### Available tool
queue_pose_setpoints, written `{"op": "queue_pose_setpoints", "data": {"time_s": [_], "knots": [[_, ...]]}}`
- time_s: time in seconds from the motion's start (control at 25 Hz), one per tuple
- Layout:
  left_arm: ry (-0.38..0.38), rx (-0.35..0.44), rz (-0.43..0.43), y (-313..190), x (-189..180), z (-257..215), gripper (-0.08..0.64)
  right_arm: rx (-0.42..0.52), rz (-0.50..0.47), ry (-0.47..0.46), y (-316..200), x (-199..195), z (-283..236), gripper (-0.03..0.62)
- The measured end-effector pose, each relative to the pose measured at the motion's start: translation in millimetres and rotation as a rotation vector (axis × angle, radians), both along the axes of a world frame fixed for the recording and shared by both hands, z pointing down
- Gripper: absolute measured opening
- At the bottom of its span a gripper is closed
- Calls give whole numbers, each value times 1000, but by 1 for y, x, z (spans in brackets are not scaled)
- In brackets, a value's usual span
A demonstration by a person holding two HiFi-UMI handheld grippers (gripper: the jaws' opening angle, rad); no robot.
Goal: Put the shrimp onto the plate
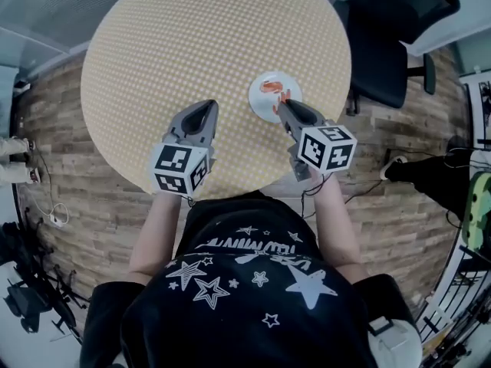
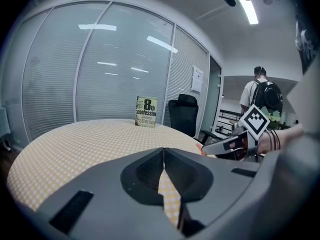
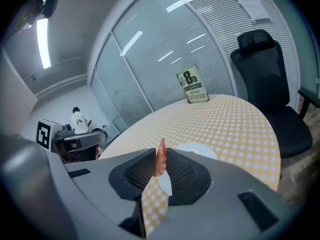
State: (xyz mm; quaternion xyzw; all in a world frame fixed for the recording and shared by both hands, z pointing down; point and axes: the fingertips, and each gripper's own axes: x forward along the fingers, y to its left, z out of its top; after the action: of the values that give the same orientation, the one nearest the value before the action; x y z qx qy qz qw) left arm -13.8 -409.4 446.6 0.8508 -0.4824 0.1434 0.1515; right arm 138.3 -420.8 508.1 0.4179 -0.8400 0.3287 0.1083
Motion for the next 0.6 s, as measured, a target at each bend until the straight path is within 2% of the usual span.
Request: {"op": "queue_pose_setpoints", "data": {"time_s": [0.16, 0.4, 0.6], "knots": [[7, -47, 9, -9, 0, 19, 11, -40, 0, 26, -6, -10, 20, 72], [8, -89, 22, -18, -3, 37, 11, -89, -23, 135, -12, -25, 48, 72], [6, -119, 42, -20, -3, 50, 11, -149, 0, 194, -13, -24, 72, 72]]}}
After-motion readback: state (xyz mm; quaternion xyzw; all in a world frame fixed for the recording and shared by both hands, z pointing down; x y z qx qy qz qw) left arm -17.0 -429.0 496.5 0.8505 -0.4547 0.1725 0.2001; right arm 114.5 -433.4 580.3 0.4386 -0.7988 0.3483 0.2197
